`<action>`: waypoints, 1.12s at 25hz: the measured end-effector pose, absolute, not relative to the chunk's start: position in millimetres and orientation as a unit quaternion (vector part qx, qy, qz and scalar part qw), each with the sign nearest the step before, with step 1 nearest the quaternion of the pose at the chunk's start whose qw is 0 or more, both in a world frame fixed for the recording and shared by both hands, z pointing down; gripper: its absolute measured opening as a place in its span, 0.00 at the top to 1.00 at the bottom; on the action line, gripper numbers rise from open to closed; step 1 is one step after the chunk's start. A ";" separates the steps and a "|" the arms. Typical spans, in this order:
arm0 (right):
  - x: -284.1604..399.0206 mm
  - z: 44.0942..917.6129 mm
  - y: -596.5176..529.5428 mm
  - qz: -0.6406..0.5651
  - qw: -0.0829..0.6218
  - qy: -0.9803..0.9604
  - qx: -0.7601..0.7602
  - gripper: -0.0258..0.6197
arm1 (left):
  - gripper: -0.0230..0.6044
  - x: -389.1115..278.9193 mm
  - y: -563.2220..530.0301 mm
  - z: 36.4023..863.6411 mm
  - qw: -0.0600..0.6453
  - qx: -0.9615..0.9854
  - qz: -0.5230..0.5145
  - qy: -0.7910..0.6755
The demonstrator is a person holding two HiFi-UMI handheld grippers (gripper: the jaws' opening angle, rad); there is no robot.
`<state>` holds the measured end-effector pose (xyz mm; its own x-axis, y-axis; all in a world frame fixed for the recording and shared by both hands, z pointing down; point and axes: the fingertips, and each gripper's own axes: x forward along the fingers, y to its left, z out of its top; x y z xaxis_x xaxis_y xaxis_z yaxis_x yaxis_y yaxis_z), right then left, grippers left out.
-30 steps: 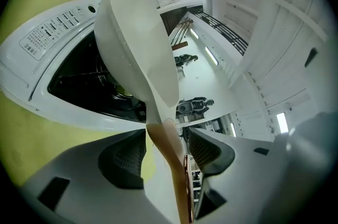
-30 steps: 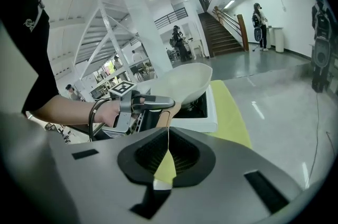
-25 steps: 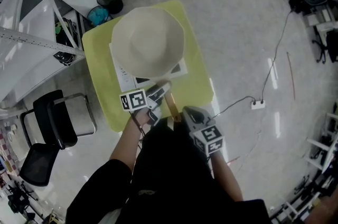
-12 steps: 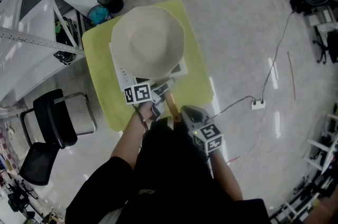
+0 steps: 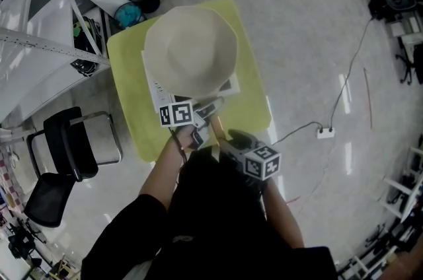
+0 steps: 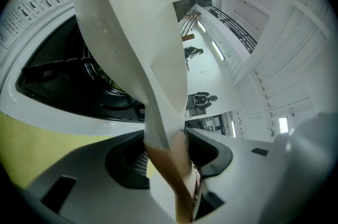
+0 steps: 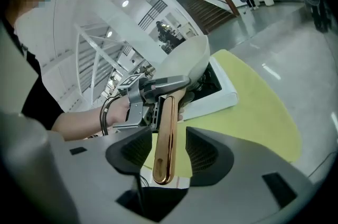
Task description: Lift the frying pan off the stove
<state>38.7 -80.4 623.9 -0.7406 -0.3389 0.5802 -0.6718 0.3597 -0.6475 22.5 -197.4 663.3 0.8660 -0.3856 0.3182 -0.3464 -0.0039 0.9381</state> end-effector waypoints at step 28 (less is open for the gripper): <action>-14.0 655.7 -86.7 0.564 0.124 -0.783 0.231 0.79 | 0.58 22.9 -192.9 663.5 0.672 0.712 0.004 -0.205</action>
